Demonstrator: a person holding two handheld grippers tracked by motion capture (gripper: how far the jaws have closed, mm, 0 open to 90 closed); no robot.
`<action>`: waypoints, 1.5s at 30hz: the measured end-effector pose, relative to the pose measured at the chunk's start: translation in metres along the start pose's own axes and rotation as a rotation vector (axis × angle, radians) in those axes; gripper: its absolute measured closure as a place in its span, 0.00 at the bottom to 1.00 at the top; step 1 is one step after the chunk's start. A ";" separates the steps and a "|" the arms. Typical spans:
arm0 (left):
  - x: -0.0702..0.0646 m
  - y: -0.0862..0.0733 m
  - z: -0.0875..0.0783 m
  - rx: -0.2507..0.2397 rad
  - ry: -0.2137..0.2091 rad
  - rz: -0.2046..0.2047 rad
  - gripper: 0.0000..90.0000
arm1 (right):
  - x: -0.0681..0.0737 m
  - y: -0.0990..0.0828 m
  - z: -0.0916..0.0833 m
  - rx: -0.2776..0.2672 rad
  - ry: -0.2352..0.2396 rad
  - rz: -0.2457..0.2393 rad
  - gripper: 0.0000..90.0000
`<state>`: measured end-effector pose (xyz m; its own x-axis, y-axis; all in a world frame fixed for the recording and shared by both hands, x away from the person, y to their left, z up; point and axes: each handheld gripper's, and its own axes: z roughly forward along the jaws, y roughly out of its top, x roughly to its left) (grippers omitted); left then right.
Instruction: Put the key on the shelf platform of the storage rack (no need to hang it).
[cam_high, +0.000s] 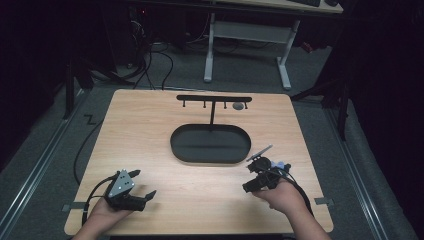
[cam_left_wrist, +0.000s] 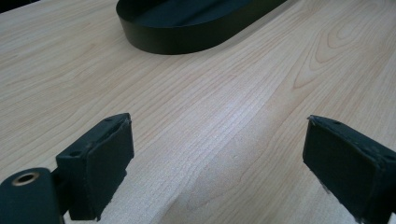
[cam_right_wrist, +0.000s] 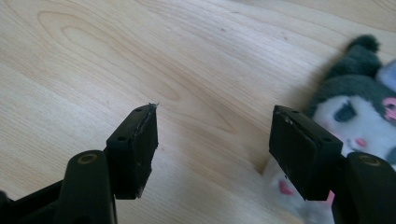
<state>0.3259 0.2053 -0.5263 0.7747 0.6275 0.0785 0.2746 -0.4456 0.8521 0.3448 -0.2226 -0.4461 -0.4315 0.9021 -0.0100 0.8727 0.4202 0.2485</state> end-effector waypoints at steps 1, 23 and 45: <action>0.000 0.000 0.000 0.000 0.000 0.002 0.11 | -0.004 -0.002 -0.003 -0.003 -0.004 0.014 0.37; -0.001 0.000 0.001 0.010 -0.004 0.012 0.11 | -0.046 -0.023 -0.023 -0.006 -0.067 0.188 0.31; -0.003 0.000 0.002 0.020 -0.003 0.022 0.11 | -0.059 -0.031 0.022 0.051 -0.030 0.256 0.25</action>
<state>0.3247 0.2026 -0.5273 0.7825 0.6152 0.0956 0.2685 -0.4720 0.8397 0.3486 -0.2868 -0.4743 -0.1890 0.9818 0.0181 0.9634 0.1818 0.1972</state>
